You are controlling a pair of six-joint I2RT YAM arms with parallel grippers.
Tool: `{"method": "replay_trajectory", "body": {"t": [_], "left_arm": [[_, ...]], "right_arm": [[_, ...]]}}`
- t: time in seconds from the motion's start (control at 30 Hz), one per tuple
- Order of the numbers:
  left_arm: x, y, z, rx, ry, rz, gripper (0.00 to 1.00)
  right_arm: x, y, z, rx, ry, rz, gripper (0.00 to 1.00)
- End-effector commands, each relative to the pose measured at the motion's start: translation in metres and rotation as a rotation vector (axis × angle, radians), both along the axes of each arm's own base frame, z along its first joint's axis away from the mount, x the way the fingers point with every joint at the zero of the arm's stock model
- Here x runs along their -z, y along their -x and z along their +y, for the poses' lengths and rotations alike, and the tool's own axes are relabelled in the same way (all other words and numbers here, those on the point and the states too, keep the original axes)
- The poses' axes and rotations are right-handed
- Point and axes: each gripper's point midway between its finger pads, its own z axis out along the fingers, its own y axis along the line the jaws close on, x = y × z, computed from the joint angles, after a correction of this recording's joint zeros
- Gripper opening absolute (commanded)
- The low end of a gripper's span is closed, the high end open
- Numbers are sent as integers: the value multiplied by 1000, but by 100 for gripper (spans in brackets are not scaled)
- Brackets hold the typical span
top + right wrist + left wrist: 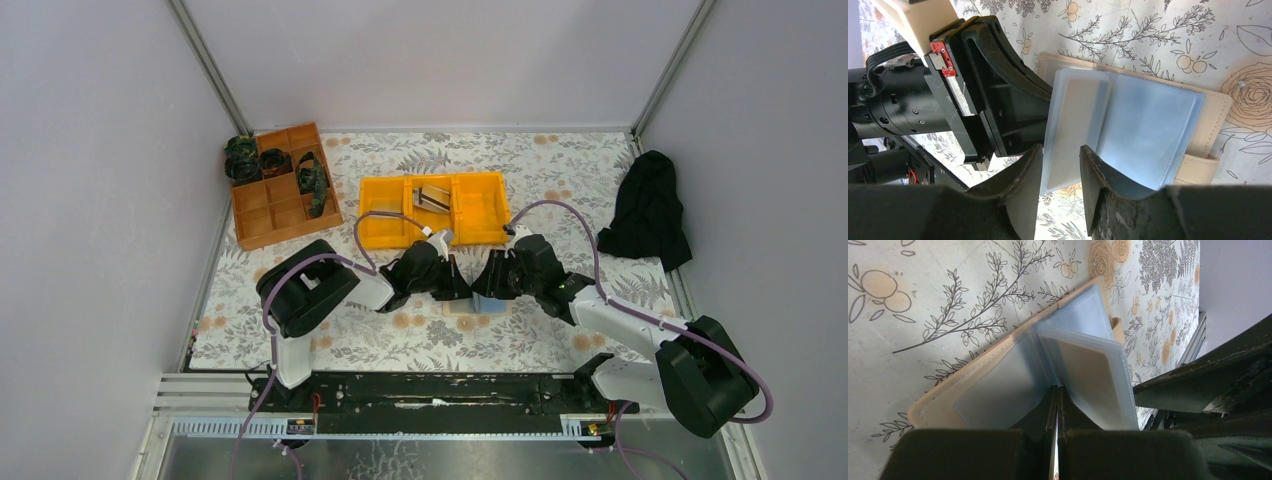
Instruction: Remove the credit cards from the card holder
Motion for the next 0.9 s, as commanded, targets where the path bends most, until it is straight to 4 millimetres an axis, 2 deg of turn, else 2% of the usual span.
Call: {"method": "replay_trajectory", "body": {"t": [0.0,0.3,0.5,0.63,0.87], "left_arm": [[28,12,14,-10,-79,44,0],[27,12,12,-2,-73,44,0],[30,12,11,4,-72,50,0],[28,12,11,2,-72,45,0],[28,11,10,3,-72,44,0]], "right_arm": [[-21,-13,6,12,-16,-69,41],[-13,-13,2,24,10,-59,41],[-25,-12,3,13,-11,-74,41],[-43,-10,6,3,-50,-106,41],[-39,-8,7,-11,-46,-92,41]]}}
